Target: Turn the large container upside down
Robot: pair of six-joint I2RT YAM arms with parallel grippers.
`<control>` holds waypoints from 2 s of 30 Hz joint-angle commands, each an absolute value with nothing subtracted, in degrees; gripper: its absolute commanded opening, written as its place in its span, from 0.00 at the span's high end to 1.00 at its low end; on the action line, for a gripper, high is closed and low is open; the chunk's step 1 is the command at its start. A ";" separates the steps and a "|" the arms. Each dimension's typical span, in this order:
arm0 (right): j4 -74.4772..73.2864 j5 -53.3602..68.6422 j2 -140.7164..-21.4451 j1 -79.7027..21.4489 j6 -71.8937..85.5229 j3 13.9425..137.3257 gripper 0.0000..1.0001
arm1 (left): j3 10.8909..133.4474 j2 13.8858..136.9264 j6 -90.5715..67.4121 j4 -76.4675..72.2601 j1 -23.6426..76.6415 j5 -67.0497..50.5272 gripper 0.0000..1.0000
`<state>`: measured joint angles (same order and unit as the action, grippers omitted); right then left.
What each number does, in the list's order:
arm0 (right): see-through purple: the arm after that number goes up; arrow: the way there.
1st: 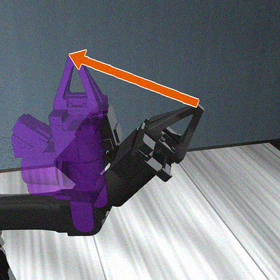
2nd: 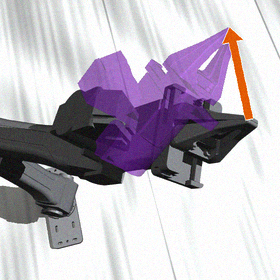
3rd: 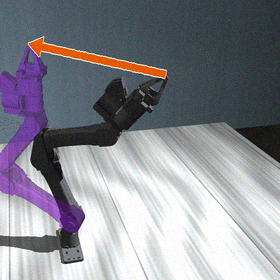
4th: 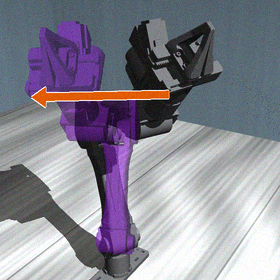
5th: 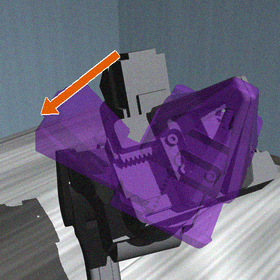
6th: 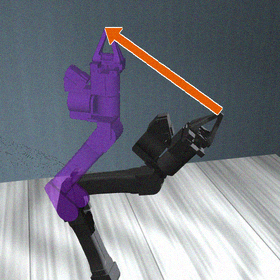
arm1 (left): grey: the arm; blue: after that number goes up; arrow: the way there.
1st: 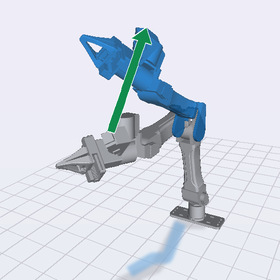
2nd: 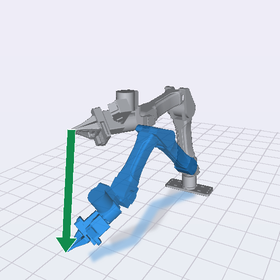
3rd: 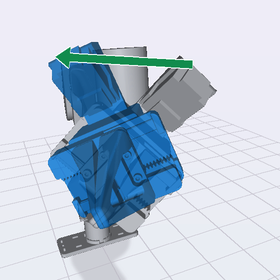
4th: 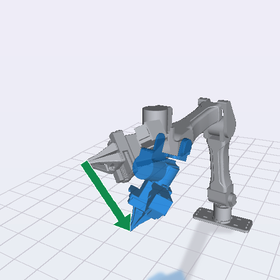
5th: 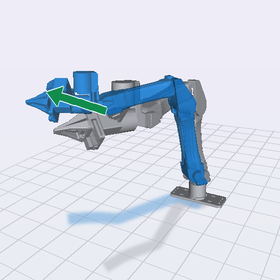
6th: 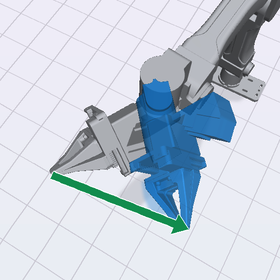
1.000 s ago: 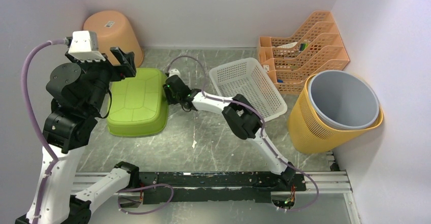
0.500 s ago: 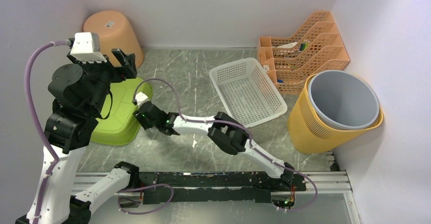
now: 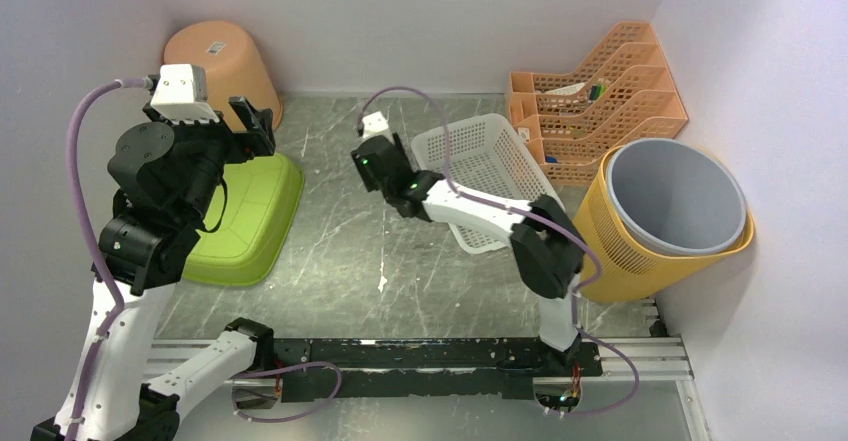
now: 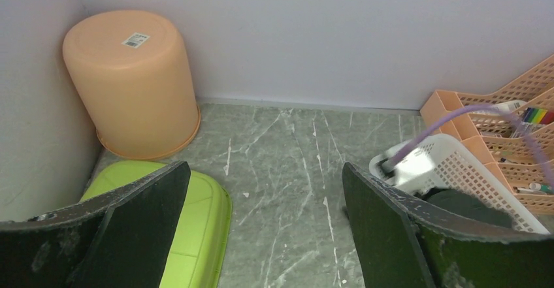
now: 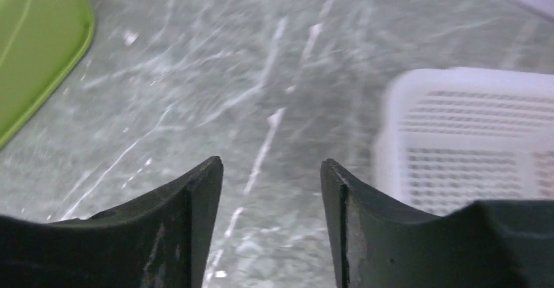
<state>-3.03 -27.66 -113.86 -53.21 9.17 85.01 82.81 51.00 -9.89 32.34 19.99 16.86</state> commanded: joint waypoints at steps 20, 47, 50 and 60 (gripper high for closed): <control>-22.41 -29.39 -98.22 -39.85 12.78 70.58 0.36 | 78.71 52.39 -10.50 27.93 20.04 14.27 0.01; -22.64 -20.92 -86.54 -45.84 11.88 63.47 0.37 | 76.55 53.24 -10.81 26.76 20.03 14.33 0.01; -22.19 -20.14 -86.88 -46.29 12.64 62.06 0.37 | 76.55 53.43 -10.90 26.65 20.04 14.11 0.01; -23.23 -27.52 -91.77 -46.28 16.20 57.84 0.44 | 75.25 52.74 -10.84 26.59 20.04 14.25 0.01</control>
